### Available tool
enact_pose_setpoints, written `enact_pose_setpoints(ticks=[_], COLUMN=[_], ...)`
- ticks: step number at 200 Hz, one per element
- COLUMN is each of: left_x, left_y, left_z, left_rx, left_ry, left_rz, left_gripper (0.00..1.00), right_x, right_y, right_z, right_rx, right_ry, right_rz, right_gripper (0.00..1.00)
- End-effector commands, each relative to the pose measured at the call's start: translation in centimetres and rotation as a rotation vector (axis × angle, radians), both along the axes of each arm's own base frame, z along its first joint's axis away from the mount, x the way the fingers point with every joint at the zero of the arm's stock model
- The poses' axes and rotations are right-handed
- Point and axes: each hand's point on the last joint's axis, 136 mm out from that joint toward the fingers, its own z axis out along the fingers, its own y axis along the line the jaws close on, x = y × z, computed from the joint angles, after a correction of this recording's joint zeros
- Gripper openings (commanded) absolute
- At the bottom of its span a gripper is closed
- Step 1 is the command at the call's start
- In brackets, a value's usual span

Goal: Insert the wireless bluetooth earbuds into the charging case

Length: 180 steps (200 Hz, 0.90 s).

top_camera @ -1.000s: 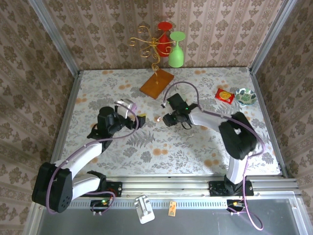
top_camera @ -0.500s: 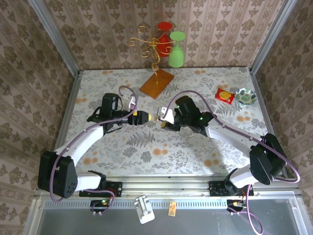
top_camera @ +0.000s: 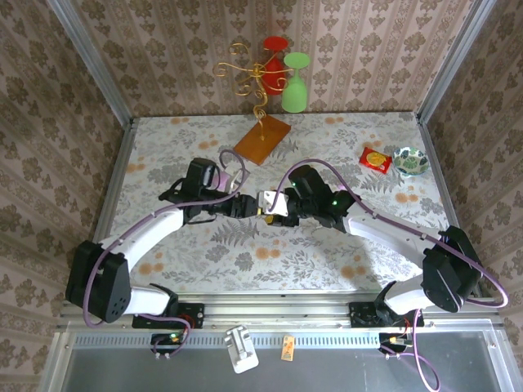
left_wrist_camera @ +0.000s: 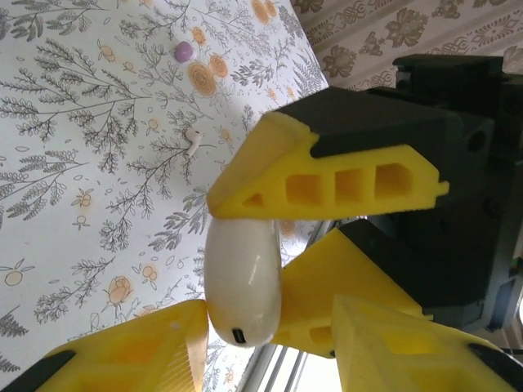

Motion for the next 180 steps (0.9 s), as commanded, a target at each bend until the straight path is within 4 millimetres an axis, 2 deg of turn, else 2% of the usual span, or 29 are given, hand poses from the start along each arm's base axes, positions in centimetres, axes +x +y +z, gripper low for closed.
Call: enact_pose_setpoints(ticks=[1,29,55,85,97,111,150,153,169,180], left_x=[-0.1,0.0,0.0,-0.2,-0.4,-0.3,0.7,0.8,1.5,2.0], left_y=[-0.7,-1.0,-0.9,-0.9,-1.0,-1.0,-0.6,-0.5,-0.2,0.1], left_z=[1.1,0.9,0.8,0.9,0.9,1.1,2.3,2.4,3.2,3.8], left_rx=[-0.049,-0.061,-0.063,-0.075,-0.083,-0.089,-0.147,-0.151,-0.177,-0.200], left_ry=[-0.021,-0.015,-0.038,-0.039,-0.039,-0.047,-0.160,-0.173,-0.235,-0.281], left_rz=[-0.021,-0.032,-0.026,-0.039,-0.046,-0.044,-0.007,-0.002,0.031,0.057], left_gripper=[0.42,0.41,0.29,0.26,0.20,0.18,0.16,0.16,0.17,0.18], right_x=[-0.9,-1.0,-0.9,-0.7,-0.6,-0.4,-0.1,-0.2,-0.6,-0.8], right_y=[1.0,1.3,1.4,1.5,1.5,1.5,1.4,1.2,1.0,0.9], right_z=[2.2,2.5,2.7,2.6,2.7,2.7,3.1,4.3,5.4,6.5], right_rx=[0.054,0.071,0.081,0.077,0.077,0.077,0.139,0.166,0.235,0.300], right_ry=[-0.024,-0.018,-0.024,-0.027,-0.029,-0.027,-0.009,-0.027,-0.009,0.002], right_rz=[0.058,0.061,0.055,0.051,0.049,0.042,0.016,0.016,0.017,0.014], right_gripper=[0.42,0.42,0.43,0.44,0.44,0.45,0.70,0.72,0.81,0.83])
